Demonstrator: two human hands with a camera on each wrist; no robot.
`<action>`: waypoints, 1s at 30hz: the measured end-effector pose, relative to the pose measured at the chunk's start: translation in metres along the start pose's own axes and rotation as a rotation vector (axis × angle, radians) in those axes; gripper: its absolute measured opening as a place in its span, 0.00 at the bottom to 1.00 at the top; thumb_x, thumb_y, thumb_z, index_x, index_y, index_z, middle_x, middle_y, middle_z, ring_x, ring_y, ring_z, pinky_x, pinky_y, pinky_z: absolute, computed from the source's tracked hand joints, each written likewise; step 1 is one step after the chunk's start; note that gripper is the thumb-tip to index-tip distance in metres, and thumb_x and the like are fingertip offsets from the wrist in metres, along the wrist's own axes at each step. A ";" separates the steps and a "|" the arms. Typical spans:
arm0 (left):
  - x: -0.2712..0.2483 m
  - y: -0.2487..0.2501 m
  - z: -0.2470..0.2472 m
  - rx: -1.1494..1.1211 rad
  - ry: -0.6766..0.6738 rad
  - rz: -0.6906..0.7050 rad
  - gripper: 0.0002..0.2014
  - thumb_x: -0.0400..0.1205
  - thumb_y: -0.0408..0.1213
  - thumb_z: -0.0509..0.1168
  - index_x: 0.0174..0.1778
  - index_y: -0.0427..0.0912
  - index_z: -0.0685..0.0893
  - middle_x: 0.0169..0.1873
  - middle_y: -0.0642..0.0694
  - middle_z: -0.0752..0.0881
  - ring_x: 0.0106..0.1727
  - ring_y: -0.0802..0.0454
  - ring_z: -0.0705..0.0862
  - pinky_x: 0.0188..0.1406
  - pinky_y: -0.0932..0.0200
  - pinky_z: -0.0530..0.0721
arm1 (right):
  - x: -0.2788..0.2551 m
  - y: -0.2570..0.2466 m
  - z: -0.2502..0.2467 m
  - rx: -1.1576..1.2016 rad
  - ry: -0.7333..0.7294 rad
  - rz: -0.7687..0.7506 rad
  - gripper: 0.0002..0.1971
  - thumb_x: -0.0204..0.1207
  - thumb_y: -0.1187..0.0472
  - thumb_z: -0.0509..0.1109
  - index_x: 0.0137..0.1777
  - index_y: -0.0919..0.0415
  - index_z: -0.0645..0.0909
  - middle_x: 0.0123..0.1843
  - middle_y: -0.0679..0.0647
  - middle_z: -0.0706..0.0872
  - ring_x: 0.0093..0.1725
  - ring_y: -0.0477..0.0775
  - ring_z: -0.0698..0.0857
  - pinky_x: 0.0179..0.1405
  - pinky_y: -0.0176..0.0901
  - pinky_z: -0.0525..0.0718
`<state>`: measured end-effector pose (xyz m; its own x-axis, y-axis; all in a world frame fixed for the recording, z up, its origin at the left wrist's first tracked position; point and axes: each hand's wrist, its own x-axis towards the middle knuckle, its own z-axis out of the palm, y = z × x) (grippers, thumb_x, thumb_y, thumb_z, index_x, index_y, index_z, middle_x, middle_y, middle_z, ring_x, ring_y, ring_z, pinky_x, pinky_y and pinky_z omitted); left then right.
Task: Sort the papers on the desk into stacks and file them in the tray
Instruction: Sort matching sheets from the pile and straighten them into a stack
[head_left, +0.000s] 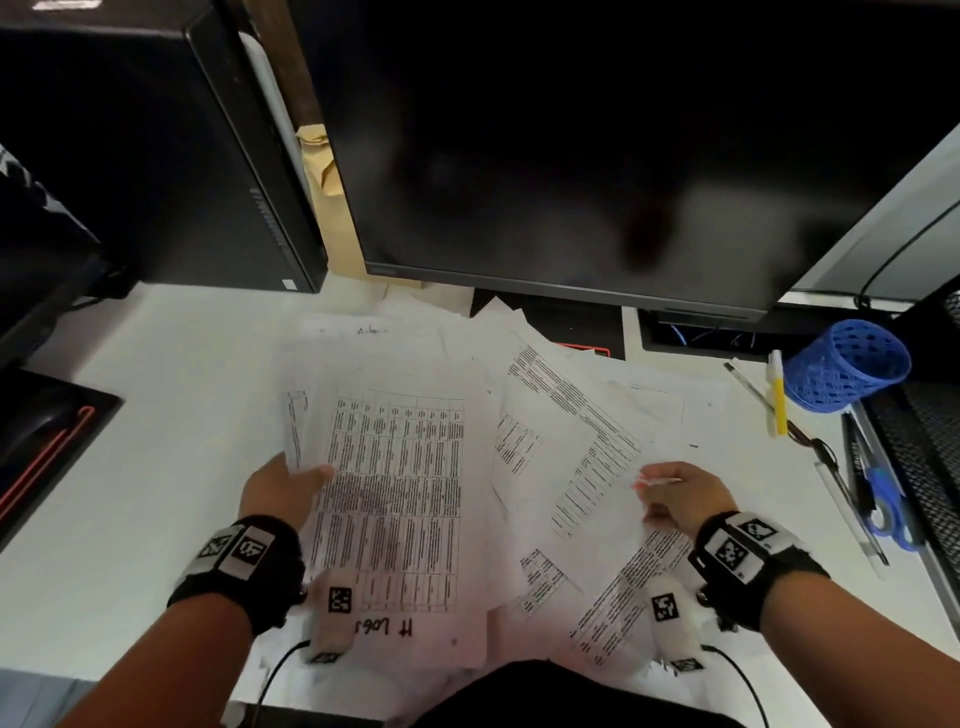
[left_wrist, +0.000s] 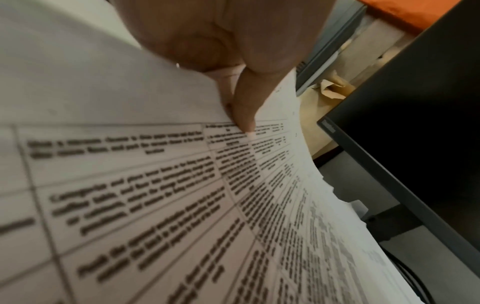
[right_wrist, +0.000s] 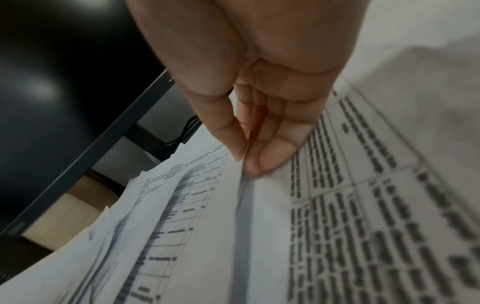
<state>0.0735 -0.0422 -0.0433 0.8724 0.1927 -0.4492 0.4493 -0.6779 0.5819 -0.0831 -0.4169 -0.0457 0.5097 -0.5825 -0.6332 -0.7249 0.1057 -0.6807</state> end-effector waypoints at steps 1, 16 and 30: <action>-0.001 -0.002 0.001 0.021 -0.028 -0.008 0.28 0.77 0.46 0.70 0.68 0.32 0.76 0.63 0.35 0.82 0.64 0.36 0.80 0.61 0.49 0.76 | -0.002 -0.001 -0.001 -0.132 0.040 -0.045 0.06 0.74 0.68 0.72 0.49 0.60 0.83 0.37 0.55 0.85 0.31 0.52 0.83 0.32 0.39 0.83; -0.017 -0.008 0.024 -0.273 -0.278 -0.031 0.55 0.58 0.63 0.79 0.74 0.33 0.69 0.72 0.36 0.76 0.71 0.35 0.75 0.72 0.38 0.70 | -0.029 -0.013 0.062 0.041 -0.289 -0.039 0.09 0.81 0.73 0.58 0.50 0.63 0.79 0.36 0.59 0.85 0.26 0.50 0.81 0.25 0.36 0.80; -0.018 -0.043 0.003 -0.412 -0.310 -0.001 0.26 0.69 0.44 0.74 0.61 0.35 0.83 0.54 0.39 0.88 0.60 0.37 0.83 0.71 0.36 0.72 | -0.039 -0.011 0.094 -0.492 -0.270 -0.252 0.25 0.77 0.50 0.69 0.22 0.58 0.66 0.16 0.48 0.72 0.21 0.49 0.71 0.30 0.41 0.72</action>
<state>0.0378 -0.0185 -0.0619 0.8019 -0.0688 -0.5935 0.5432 -0.3300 0.7721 -0.0514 -0.3193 -0.0481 0.7462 -0.3095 -0.5894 -0.6626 -0.4307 -0.6127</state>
